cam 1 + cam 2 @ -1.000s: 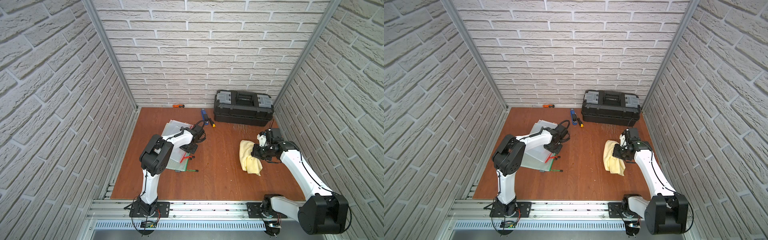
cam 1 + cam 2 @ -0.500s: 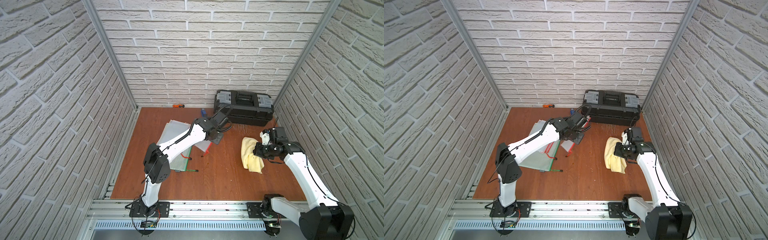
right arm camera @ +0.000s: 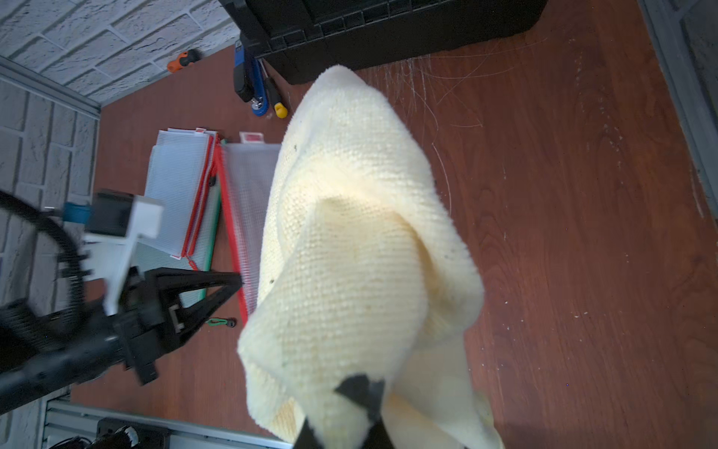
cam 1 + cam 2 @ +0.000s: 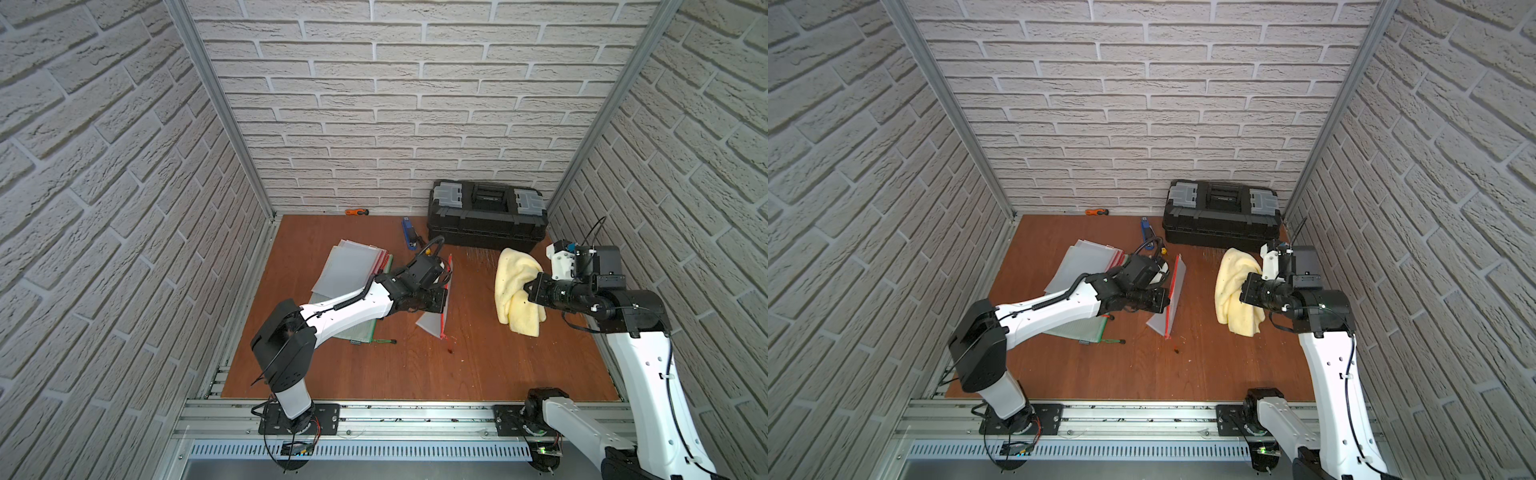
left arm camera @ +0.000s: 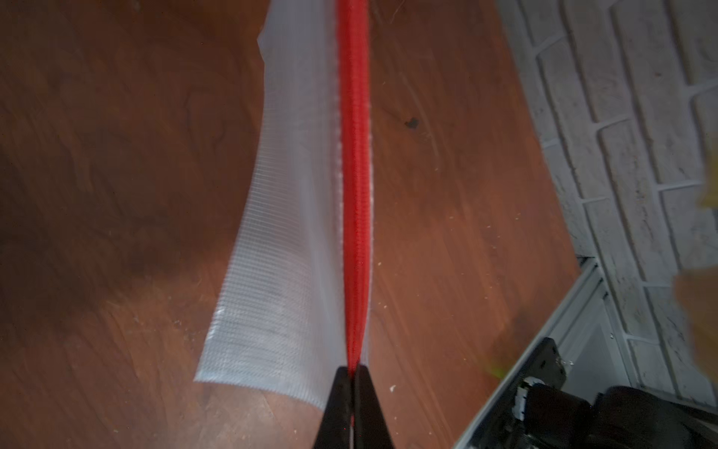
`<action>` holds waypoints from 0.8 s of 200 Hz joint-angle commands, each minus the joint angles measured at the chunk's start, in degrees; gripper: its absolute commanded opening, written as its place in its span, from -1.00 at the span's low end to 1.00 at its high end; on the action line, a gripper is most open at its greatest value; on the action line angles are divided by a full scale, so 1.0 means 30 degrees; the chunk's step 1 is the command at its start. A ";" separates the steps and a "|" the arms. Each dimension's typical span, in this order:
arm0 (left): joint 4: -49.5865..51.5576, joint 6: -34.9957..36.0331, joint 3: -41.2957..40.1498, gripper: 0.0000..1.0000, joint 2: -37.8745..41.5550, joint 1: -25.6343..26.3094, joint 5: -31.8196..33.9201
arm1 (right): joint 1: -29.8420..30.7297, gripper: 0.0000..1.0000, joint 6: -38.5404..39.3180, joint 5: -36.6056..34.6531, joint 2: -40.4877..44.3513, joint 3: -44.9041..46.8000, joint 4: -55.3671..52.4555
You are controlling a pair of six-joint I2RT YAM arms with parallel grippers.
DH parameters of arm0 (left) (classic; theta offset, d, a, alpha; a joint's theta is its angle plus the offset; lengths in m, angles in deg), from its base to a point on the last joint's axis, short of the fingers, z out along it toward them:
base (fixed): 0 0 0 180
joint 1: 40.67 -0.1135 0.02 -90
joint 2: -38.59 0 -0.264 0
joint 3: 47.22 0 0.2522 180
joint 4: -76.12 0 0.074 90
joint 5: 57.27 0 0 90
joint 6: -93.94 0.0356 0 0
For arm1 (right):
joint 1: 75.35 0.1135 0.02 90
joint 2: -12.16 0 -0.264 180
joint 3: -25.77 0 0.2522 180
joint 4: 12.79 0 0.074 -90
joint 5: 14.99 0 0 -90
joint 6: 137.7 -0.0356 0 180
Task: Wipe the document bag
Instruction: Place the document bag at the center of the board.
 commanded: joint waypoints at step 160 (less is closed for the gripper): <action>-1.8507 -0.8657 -0.5292 -1.00 0.1092 0.2001 -0.1749 | 0.0059 -0.95 0.1029 -0.0368 0.0213 -0.1167 -0.0348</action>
